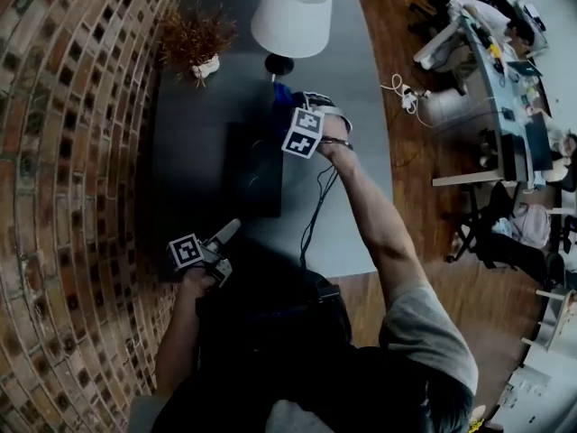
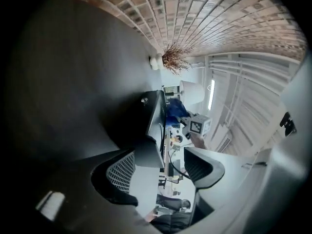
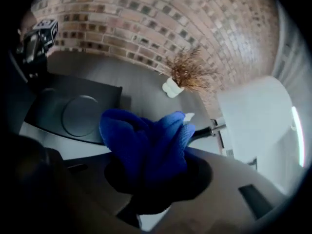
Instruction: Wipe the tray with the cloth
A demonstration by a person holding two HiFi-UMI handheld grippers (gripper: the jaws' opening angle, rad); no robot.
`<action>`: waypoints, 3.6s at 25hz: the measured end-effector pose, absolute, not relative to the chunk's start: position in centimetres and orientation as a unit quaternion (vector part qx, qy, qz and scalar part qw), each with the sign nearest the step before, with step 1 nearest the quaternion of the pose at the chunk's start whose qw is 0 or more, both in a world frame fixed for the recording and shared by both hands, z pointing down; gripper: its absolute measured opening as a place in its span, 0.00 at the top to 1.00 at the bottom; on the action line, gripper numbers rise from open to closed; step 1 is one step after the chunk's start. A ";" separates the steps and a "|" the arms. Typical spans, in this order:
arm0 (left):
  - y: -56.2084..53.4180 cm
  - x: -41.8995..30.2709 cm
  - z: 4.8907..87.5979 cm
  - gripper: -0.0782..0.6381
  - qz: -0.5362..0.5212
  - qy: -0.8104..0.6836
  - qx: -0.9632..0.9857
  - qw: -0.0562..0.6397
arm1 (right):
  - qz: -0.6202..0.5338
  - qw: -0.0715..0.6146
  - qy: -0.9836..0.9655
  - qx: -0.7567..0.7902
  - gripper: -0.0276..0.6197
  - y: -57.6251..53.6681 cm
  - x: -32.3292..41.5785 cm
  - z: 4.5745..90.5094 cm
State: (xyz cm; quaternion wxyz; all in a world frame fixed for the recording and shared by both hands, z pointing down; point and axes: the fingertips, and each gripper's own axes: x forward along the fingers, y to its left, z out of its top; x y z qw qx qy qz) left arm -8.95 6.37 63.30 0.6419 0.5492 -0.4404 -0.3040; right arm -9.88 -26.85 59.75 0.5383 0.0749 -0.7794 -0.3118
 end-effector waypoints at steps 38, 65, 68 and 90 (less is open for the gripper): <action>-1.4 -16.7 60.0 0.41 -0.006 -0.528 0.763 0.372 | -0.279 0.573 -0.765 0.090 0.77 -18.2 -0.3 66.3; -1.7 -15.9 60.7 0.42 0.029 -0.533 0.763 0.364 | -0.377 0.591 -0.711 -0.057 0.77 -9.3 1.1 66.4; -1.6 -16.0 60.7 0.42 0.028 -0.534 0.763 0.364 | -0.331 0.583 -0.729 -0.142 0.77 -2.9 3.9 67.4; -1.6 -15.8 60.8 0.44 0.030 -0.542 0.760 0.357 | -0.380 0.588 -0.711 -0.067 0.77 -7.0 2.7 70.3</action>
